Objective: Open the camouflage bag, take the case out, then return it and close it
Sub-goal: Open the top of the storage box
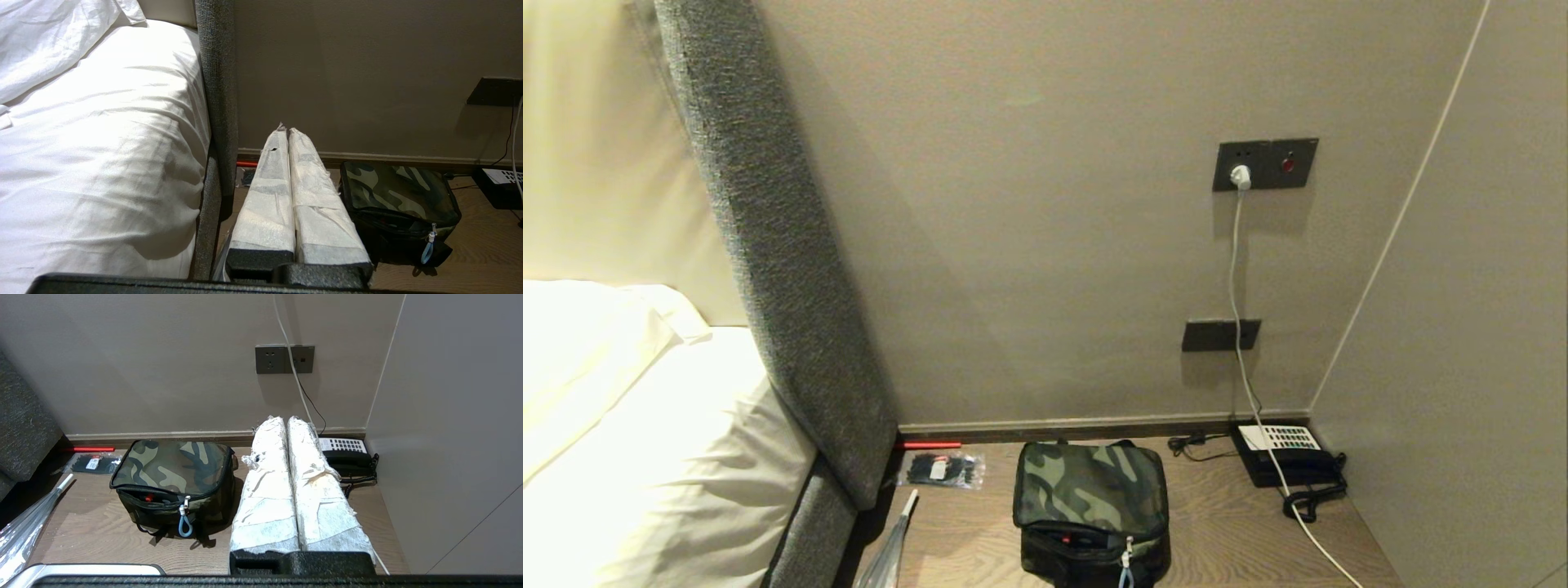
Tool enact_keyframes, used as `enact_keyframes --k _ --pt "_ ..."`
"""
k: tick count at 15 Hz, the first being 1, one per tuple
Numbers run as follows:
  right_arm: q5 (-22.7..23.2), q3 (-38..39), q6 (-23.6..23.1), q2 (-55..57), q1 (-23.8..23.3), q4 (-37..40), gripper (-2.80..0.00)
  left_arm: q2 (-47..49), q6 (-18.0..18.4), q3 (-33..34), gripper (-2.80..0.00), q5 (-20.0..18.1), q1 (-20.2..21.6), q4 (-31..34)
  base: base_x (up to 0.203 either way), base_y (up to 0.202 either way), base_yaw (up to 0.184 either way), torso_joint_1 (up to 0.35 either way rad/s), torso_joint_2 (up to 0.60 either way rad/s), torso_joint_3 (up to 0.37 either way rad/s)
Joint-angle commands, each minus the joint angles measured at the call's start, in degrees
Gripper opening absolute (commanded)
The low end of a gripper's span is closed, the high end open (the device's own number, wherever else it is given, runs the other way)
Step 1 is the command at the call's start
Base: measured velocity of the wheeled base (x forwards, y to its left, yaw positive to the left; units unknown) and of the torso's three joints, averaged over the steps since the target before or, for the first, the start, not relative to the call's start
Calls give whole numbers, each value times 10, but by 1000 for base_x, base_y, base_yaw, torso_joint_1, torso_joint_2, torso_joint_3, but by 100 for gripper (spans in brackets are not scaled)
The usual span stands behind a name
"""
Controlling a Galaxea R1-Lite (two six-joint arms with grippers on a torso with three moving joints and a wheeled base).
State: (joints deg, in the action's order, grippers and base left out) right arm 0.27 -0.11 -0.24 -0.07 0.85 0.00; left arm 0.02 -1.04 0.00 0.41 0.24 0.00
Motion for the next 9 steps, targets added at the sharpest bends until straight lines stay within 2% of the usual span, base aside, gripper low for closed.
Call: enact_keyframes --k 1,9 --pt "0 0 0 -1 0 0 -280 -1 0 2 -280 0 0 0 0 0 0 0 0 0" --pt "0 0 0 -1 0 0 -280 -1 1 2 -280 0 0 0 0 0 0 0 0 0"
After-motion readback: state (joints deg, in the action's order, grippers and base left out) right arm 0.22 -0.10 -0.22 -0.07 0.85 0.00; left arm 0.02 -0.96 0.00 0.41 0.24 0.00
